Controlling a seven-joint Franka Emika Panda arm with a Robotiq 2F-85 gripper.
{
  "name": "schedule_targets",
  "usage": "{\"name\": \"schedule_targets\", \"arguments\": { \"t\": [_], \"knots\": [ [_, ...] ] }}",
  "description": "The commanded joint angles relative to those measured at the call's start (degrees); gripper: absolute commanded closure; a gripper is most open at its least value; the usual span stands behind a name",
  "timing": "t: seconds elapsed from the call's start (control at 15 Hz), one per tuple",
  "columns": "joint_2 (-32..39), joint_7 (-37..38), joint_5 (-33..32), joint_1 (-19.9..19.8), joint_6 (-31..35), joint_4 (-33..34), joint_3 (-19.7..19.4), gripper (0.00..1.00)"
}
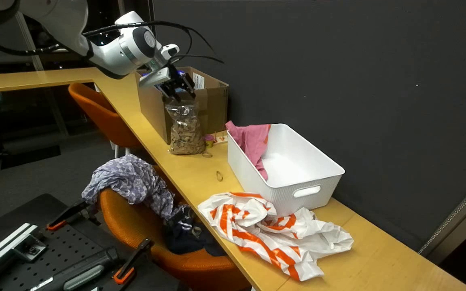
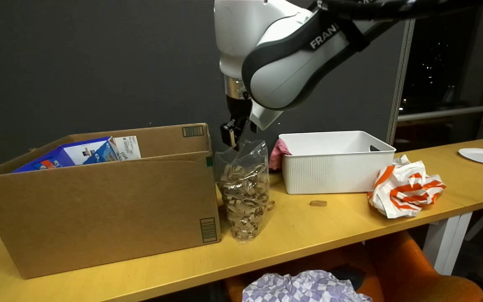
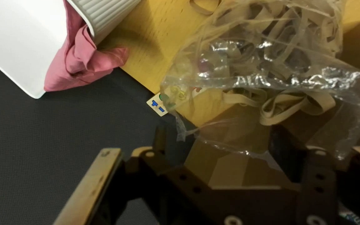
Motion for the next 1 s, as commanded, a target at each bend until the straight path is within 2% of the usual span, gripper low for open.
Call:
{"name": "schedule_targets", "arguments": {
  "t": [0.0,0.27,0.6,0.93],
  "knots": [
    [-4.3,0.9,0.3,-0.6,-0.6,-2.9,1.1,0.00],
    [-12.2,3.0,1.4,-1.0,-1.2,-10.7,1.7,0.00],
    [-23.4,6.2,1.0,-2.9,-2.4,-24.1,2.0,0.00],
    [-27.5,3.0,4.7,-10.6,0.1,-34.5,3.8,0.00]
  ]
}}
